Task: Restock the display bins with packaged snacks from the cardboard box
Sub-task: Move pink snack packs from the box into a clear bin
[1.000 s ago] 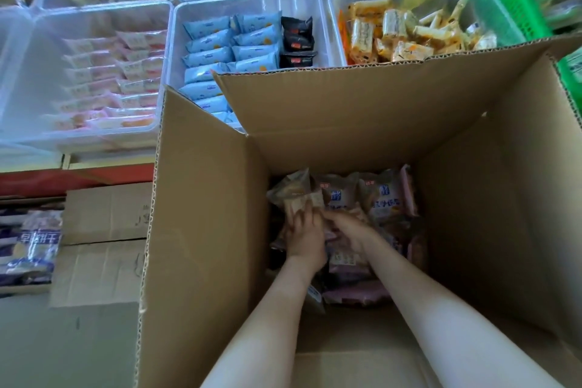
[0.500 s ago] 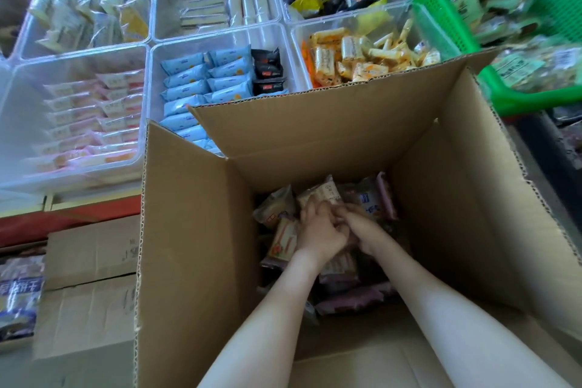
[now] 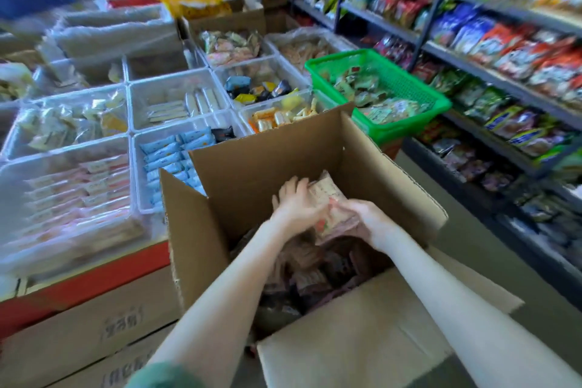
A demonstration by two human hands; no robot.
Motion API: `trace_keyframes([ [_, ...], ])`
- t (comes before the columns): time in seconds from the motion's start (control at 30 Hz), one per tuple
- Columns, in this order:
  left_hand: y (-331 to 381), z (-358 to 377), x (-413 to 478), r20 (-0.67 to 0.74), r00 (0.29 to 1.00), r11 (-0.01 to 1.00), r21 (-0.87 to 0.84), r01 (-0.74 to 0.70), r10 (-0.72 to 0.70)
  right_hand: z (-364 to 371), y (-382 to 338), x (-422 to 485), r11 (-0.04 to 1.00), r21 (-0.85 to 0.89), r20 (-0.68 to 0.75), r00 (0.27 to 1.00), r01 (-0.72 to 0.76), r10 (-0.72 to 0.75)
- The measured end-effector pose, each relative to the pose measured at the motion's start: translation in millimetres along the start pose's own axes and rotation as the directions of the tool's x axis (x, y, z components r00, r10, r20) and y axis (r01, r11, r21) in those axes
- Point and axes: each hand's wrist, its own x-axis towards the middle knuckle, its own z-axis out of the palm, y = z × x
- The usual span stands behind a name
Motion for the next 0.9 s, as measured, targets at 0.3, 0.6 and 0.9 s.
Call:
trace_keyframes([
  [0.3,23,-112,-93,0.080,0.996,0.834,-0.547,0.073,-0.035,48,-44,-138,0.975,-0.013,0.386,0.901,0.221,-0.199],
  [0.6,-65,-169,-167,-0.070,0.973,0.553,-0.830,0.065,-0.218,146,-58,-150,0.924,-0.101,0.439,0.850,0.370,-0.292],
  [0.9,-243,-261,-181,-0.309,0.819,0.428,-0.900,-0.086,-0.484,350,-59,-51,0.831,-0.315,0.229,0.886,0.460,-0.404],
])
